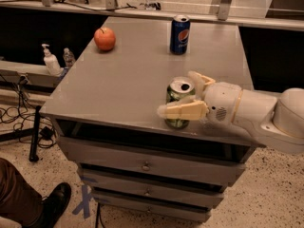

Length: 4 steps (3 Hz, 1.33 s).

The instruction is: Knock green can over

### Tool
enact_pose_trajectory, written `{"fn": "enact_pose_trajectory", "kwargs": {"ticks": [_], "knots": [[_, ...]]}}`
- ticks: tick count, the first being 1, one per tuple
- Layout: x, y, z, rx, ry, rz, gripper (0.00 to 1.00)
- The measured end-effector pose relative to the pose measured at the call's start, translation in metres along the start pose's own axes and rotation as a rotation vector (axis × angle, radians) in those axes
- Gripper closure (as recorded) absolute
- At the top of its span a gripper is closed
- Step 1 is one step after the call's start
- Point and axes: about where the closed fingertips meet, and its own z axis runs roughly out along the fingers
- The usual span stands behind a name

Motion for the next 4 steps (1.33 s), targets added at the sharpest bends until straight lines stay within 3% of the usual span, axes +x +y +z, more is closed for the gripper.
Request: {"fn": "enact_pose_trajectory", "kwargs": {"ticks": [2, 4], "knots": [[-0.001, -0.026, 0.064, -0.058, 0.078, -0.078, 0.00], [-0.041, -0.041, 0.129, -0.109, 0.092, -0.158, 0.00]]}}
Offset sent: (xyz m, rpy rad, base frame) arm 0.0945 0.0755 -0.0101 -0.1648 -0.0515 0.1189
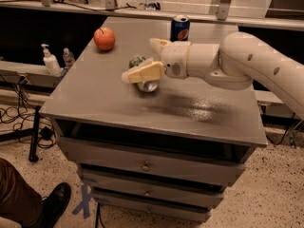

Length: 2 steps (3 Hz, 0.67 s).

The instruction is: Knock green can over

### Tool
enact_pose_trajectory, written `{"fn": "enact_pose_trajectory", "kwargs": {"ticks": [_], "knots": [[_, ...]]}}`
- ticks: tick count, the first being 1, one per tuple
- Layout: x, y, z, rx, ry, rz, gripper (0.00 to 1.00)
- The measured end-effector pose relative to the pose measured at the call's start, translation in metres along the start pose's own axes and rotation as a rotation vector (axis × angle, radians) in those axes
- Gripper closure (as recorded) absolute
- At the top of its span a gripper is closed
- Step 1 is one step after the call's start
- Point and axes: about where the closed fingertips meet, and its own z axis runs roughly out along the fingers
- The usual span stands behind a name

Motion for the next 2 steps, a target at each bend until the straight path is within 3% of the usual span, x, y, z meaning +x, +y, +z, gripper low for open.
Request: {"fn": "enact_pose_trajectory", "kwargs": {"ticks": [2], "knots": [[-0.010, -0.008, -0.009, -0.006, 0.034, -0.046, 0.00]]}}
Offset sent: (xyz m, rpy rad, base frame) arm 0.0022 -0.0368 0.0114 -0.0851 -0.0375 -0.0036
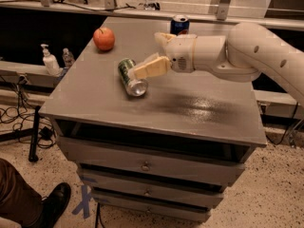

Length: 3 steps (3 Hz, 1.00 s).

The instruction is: Knock green can over

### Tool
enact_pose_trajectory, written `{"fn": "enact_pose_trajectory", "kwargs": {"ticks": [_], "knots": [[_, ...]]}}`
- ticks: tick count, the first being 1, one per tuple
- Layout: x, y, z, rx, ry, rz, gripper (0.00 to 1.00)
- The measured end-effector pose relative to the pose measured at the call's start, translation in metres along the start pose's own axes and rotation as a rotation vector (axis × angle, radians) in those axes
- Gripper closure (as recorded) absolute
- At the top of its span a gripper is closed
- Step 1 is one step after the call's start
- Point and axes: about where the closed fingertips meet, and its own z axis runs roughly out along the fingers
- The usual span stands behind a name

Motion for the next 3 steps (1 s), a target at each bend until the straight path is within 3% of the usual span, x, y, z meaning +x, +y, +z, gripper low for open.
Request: {"fn": "enact_pose_trajectory", "kwargs": {"ticks": [3], "knots": [[0.023, -0.004, -0.058, 0.033, 0.069, -0.014, 0.00]]}}
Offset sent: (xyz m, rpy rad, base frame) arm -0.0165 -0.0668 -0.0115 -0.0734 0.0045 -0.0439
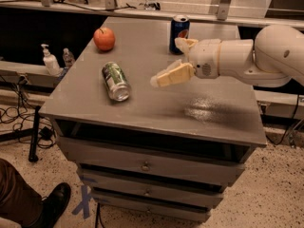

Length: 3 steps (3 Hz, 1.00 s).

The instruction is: Knock green can over

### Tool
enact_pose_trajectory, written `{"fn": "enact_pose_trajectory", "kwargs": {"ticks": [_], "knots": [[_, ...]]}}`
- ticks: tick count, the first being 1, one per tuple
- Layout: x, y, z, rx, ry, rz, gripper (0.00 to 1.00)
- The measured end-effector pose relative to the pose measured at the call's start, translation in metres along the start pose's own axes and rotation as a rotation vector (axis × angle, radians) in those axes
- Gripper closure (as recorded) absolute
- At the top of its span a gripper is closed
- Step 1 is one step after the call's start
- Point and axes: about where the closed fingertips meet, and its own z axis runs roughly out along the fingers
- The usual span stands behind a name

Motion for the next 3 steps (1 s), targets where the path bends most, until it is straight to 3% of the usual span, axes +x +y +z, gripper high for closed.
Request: {"fn": "enact_pose_trajectory", "kwargs": {"ticks": [3], "knots": [[0.023, 0.004, -0.031, 0.012, 0.042, 0.013, 0.00]]}}
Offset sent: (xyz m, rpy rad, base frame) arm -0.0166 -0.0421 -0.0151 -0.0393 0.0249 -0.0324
